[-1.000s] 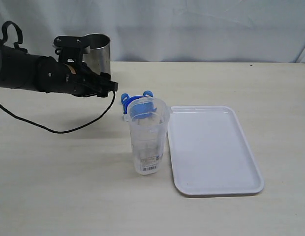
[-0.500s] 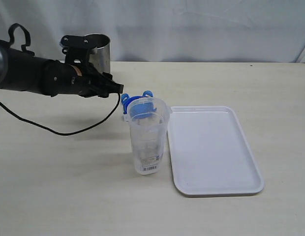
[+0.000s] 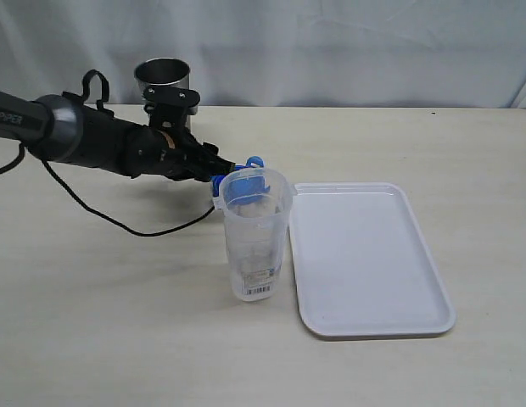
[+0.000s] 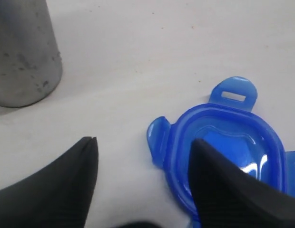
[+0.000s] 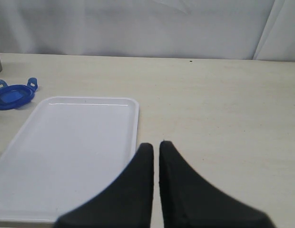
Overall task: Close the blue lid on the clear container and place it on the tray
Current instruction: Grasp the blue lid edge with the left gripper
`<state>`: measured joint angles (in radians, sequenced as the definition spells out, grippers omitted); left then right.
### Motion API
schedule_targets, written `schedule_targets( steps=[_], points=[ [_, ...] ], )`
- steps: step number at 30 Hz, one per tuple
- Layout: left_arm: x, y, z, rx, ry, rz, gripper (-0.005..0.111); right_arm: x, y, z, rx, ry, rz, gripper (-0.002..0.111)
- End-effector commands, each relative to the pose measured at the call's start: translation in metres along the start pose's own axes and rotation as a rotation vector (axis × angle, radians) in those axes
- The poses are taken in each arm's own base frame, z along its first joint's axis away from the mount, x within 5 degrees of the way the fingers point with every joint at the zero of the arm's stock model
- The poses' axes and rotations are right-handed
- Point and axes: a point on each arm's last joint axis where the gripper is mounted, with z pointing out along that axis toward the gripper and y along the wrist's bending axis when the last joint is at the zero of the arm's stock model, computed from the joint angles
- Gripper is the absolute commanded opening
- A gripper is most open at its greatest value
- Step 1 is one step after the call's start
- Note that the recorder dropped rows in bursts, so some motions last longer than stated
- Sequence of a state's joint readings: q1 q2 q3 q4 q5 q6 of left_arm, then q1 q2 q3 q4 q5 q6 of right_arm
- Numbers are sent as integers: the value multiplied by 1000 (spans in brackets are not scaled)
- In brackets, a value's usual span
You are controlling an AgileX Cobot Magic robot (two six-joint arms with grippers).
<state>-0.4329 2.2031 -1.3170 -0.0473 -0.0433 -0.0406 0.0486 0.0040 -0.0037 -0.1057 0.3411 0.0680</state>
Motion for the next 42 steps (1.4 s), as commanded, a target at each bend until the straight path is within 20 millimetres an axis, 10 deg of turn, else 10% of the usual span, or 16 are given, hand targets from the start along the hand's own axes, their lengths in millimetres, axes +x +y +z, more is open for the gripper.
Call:
schedule_targets(
  steps=[1, 42],
  points=[
    [-1, -12, 6, 22, -42, 2, 45, 1, 0, 0, 5, 0, -7, 5],
    [11, -5, 25, 17, -106, -45, 38, 1, 0, 0, 5, 0, -7, 5]
  ],
)
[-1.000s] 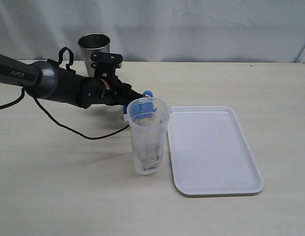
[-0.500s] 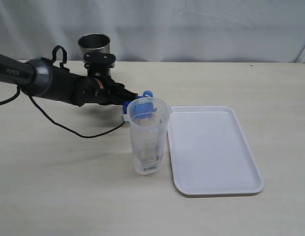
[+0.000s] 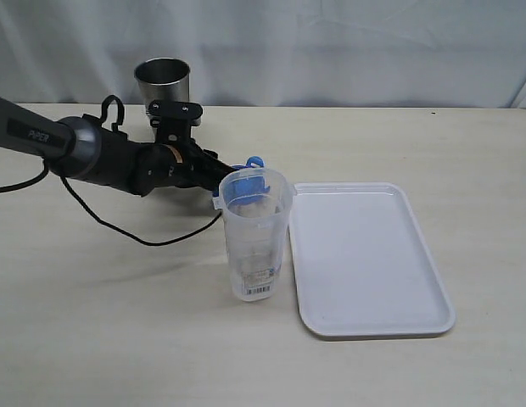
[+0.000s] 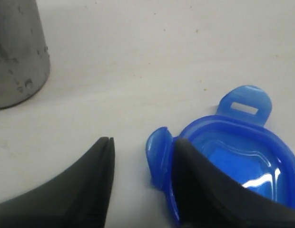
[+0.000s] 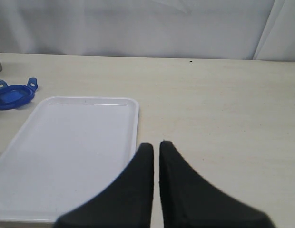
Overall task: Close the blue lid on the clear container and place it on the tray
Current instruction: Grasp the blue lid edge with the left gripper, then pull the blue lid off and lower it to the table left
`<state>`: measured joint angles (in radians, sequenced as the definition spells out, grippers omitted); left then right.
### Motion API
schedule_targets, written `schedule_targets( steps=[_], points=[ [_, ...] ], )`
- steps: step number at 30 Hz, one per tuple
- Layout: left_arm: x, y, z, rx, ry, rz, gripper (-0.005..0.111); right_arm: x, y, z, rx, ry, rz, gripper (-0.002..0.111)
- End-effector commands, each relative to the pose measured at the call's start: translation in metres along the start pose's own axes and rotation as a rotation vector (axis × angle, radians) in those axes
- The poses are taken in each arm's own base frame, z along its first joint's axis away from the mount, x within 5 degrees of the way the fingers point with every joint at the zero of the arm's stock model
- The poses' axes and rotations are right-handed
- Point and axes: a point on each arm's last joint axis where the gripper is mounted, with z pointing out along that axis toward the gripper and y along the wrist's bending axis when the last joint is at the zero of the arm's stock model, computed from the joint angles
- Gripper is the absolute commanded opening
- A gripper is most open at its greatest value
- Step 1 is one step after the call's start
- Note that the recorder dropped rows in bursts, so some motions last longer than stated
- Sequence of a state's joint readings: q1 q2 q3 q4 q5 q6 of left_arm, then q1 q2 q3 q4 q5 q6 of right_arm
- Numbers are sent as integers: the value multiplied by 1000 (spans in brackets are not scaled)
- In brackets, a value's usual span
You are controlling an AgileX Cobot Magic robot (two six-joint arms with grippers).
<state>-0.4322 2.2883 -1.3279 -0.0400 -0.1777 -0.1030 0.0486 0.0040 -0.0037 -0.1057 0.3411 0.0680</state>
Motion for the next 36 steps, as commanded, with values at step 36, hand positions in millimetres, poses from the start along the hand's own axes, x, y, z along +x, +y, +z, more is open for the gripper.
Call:
schedule_targets(
  steps=[36],
  points=[
    [16, 24, 5, -42, 165, 70, 0, 1, 0, 0, 5, 0, -7, 5]
  ],
)
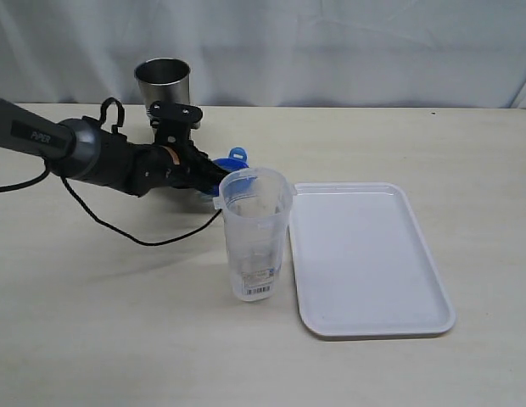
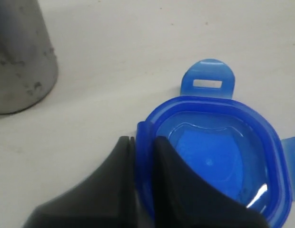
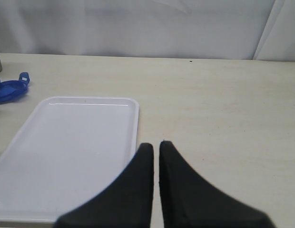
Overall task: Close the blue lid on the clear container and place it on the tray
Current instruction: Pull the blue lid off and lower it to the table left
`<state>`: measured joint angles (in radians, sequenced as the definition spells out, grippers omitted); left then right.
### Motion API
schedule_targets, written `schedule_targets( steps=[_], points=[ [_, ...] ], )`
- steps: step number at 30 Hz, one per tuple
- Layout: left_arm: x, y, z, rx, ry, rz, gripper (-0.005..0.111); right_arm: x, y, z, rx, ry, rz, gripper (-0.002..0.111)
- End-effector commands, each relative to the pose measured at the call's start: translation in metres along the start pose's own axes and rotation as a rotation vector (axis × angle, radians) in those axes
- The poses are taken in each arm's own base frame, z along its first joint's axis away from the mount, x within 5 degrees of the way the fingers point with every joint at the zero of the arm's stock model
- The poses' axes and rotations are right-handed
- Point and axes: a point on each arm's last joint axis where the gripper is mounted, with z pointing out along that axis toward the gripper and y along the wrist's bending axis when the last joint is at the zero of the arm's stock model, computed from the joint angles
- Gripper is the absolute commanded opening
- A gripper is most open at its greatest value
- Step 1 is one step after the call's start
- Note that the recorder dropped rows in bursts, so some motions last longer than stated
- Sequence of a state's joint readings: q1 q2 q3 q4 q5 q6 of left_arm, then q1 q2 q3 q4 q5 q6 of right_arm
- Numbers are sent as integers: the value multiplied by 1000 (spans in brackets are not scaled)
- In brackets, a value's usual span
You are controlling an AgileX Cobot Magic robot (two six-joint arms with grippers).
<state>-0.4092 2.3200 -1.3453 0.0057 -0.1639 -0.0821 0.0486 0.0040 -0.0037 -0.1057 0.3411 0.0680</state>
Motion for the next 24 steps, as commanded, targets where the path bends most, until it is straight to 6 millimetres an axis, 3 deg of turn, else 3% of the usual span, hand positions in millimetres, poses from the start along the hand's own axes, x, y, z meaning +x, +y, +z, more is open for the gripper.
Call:
schedule_targets(
  steps=[1, 13, 24],
  points=[
    [10, 14, -5, -29, 154, 31, 0, 1, 0, 0, 5, 0, -7, 5],
    [-7, 12, -43, -40, 226, 65, 0, 1, 0, 0, 5, 0, -7, 5],
    [19, 12, -102, -38, 222, 8, 0, 1, 0, 0, 5, 0, -7, 5]
  ],
)
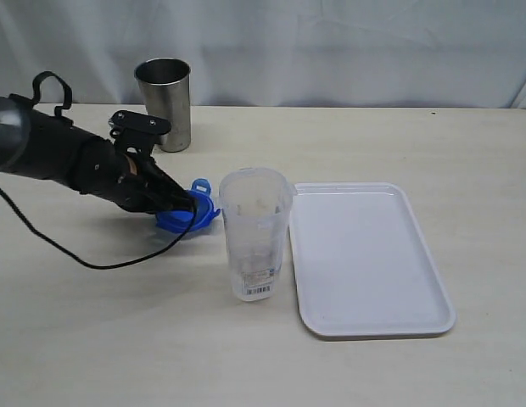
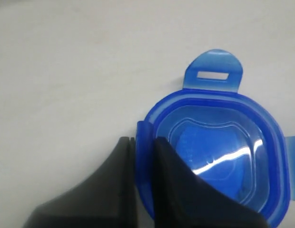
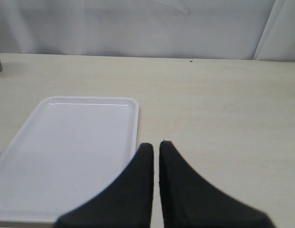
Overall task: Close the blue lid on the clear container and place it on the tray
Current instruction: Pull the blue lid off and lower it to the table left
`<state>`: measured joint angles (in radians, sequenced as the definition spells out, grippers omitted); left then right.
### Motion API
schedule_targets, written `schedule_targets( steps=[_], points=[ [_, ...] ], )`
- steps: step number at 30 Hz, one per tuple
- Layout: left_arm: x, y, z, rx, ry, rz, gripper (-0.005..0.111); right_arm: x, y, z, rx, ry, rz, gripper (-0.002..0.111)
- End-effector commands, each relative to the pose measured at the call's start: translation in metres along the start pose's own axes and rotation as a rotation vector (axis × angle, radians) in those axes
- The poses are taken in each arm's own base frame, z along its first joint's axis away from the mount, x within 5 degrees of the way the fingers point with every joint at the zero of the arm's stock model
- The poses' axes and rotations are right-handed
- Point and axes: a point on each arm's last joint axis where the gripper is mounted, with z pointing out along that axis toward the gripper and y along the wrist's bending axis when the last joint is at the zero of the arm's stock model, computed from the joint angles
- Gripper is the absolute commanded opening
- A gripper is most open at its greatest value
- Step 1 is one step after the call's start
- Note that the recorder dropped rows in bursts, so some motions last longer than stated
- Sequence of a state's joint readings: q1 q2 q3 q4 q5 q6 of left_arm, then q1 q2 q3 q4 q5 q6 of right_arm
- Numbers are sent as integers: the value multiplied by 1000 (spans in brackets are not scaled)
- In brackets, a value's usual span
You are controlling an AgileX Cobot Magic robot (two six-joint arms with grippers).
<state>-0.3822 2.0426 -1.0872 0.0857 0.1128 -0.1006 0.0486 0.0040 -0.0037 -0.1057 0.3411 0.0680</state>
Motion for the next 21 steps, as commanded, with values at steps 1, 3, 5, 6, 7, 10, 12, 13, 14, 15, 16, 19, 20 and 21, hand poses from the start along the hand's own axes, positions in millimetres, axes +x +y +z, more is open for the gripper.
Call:
schedule_targets(
  steps=[1, 3, 5, 6, 7, 10, 12, 13, 14, 15, 16, 19, 20, 21],
  points=[
    [12, -1, -24, 7, -39, -43, 0, 1, 0, 0, 5, 0, -7, 5],
    [18, 0, -35, 10, -51, -61, 0, 1, 0, 0, 5, 0, -7, 5],
    [19, 0, -48, 11, -72, -75, 0, 1, 0, 0, 5, 0, -7, 5],
    [19, 0, -60, 12, -85, -88, 0, 1, 0, 0, 5, 0, -7, 5],
    [19, 0, -66, 10, -84, -86, 0, 1, 0, 0, 5, 0, -7, 5],
    [33, 1, -74, 5, -49, -76, 0, 1, 0, 0, 5, 0, -7, 5],
    [46, 1, -69, 6, -20, -73, 0, 1, 0, 0, 5, 0, -7, 5],
    [50, 0, -66, 7, -16, -73, 0, 1, 0, 0, 5, 0, -7, 5],
    [55, 0, -63, 8, -10, -73, 0, 1, 0, 0, 5, 0, -7, 5],
    [56, 0, -61, 8, -3, -73, 0, 1, 0, 0, 5, 0, -7, 5],
    [56, 0, -60, 9, -5, -73, 0, 1, 0, 0, 5, 0, -7, 5],
    [55, 0, -60, 10, -12, -73, 18, 1, 0, 0, 5, 0, -7, 5],
    [55, 0, -60, 10, -14, -73, 28, 1, 0, 0, 5, 0, -7, 5],
    [55, 0, -60, 10, -14, -73, 36, 1, 0, 0, 5, 0, -7, 5]
  ],
)
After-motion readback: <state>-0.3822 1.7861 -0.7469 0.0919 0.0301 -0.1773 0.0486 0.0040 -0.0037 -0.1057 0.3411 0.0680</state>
